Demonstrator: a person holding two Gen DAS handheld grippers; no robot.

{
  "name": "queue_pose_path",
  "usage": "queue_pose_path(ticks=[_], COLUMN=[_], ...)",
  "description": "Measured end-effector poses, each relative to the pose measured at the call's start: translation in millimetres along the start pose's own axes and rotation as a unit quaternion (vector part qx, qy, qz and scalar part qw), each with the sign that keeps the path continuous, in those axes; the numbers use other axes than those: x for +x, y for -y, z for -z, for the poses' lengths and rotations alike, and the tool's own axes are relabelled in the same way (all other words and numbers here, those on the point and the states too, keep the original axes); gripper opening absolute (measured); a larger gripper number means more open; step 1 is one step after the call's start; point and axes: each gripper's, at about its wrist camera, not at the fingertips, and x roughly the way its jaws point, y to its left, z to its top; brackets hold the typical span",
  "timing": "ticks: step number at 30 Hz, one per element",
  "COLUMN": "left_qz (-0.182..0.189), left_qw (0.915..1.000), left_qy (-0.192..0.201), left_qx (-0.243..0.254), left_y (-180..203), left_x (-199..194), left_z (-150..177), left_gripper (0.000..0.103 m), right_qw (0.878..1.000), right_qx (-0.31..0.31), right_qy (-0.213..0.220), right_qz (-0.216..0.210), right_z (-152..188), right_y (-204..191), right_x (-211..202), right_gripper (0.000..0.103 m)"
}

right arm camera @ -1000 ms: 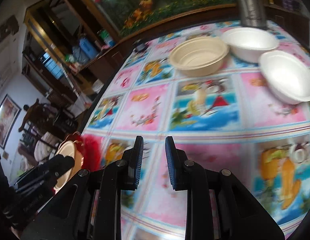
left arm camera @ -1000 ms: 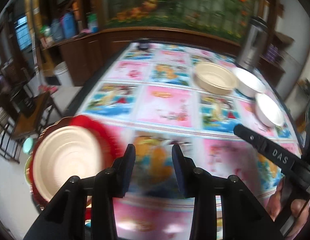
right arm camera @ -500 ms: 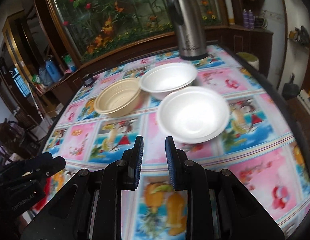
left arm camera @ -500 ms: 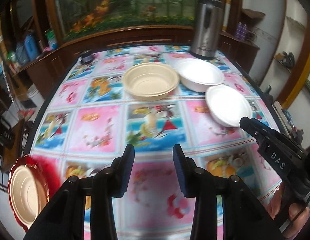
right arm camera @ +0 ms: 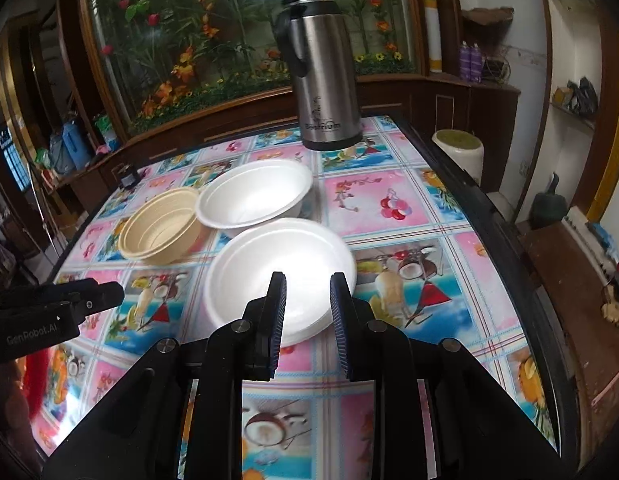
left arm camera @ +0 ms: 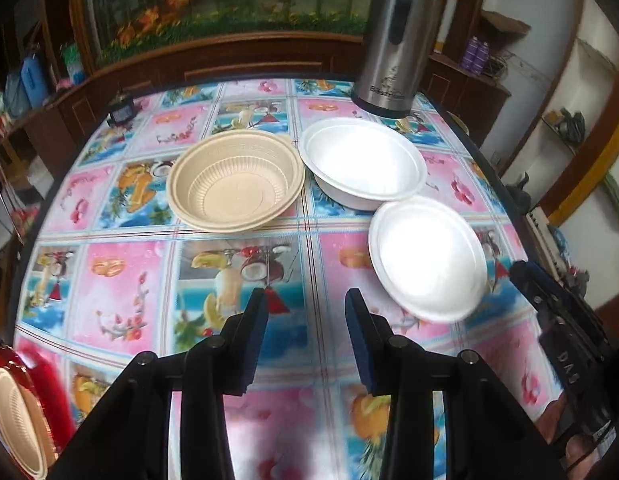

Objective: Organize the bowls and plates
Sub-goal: 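Open the right tool and move it toward the white foam plate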

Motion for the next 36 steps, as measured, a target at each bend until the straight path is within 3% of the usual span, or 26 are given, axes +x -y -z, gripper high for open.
queue_pose_path(ticks=[6,11,16,30,36], left_qz=[0.007,0.031,0.045,0.050,0.098], left_qw=[0.9991,0.9976,0.9965,0.9967,0.9912], left_qy=[-0.021,-0.042,-0.049,-0.047,-0.075], left_qx=[-0.037,-0.046,-0.052,-0.044,-0.048], left_y=[-7.8,-2.1,4.3,20.5,24.6], left_x=[25.9,43.3,54.9,74.7,87.6], left_z=[-11.8,-17.9,-19.5,-21.2,-19.2], left_gripper=[0.044,0.044,0.046,0.047,0.050], right_qw=[0.996,0.972,0.965,0.962,0.965], right_qx=[0.070,0.159,0.181,0.191,0.183], right_qy=[-0.018,-0.065,-0.074,-0.094,-0.102], right_qz=[-0.043,-0.158,-0.176,-0.172,-0.160], right_z=[-11.3,-5.6,-1.7,4.3,5.7], right_y=[50.9,77.3,79.1,75.1,68.3], right_x=[19.5,44.4,52.0,73.4,81.4], right_gripper=[0.022,0.022,0.022,0.022,0.022])
